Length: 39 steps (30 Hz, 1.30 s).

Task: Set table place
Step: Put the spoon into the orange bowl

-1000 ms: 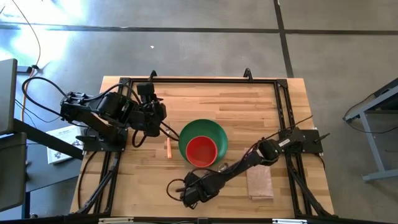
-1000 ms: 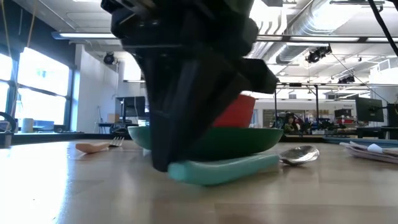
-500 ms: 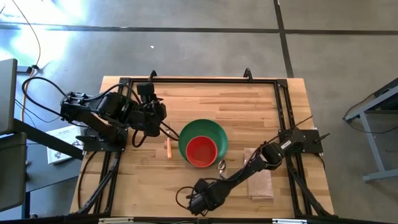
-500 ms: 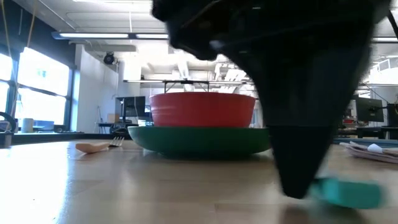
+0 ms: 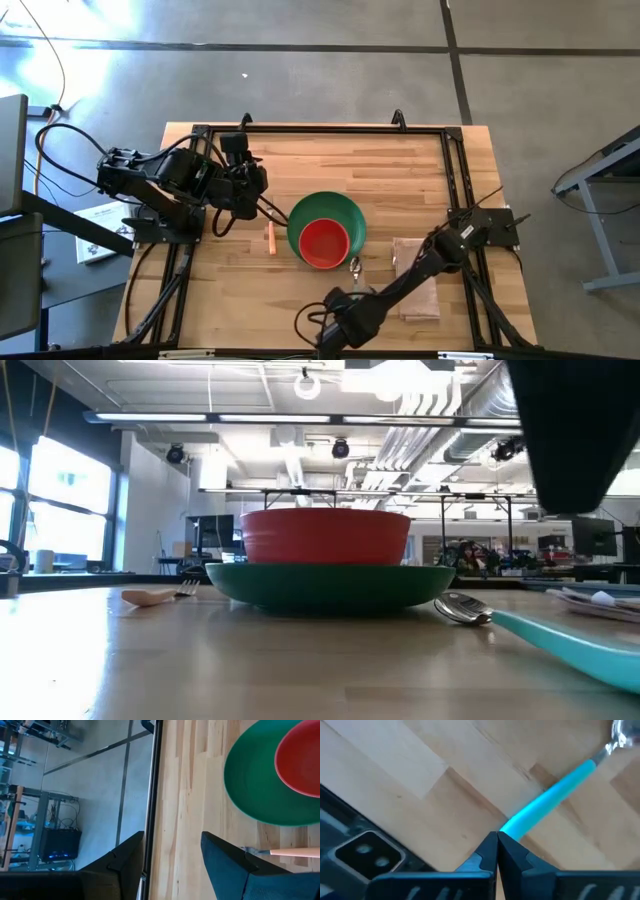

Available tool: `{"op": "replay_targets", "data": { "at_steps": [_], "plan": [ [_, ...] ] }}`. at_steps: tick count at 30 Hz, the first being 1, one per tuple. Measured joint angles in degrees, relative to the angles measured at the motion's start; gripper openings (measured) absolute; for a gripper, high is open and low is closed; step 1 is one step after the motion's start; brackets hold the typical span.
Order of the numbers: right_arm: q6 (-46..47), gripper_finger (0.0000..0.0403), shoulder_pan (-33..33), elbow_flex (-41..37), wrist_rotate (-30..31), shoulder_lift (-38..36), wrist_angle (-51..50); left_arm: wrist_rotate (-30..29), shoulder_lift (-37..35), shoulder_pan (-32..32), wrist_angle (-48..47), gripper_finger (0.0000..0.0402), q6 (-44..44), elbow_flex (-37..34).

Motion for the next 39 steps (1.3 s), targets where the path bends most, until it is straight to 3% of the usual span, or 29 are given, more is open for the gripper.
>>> {"op": "replay_targets", "data": {
  "at_steps": [6, 16, 22, 39],
  "plan": [
    [7.34, 0.0013, 0.22, 0.06, -4.08, -0.43, 1.06, 0.0, 0.0, 0.0, 0.0, 0.0184, 0.46, 0.0],
    [14.25, 0.0121, -0.33, 0.02, -4.23, 0.34, 0.5, 0.0, 0.02, 0.0, 0.0, 0.0184, 1.3, 0.0],
    [18.38, 0.0163, -1.01, -0.07, -4.36, 3.1, 0.41, 0.0, 0.02, 0.01, 0.0, 0.0184, 1.48, 0.0],
    [26.51, 0.0177, -0.72, -0.07, -4.79, 4.11, -2.14, -1.11, 0.02, 0.0, -0.01, 0.0184, 1.99, 0.0]
  ]
}}
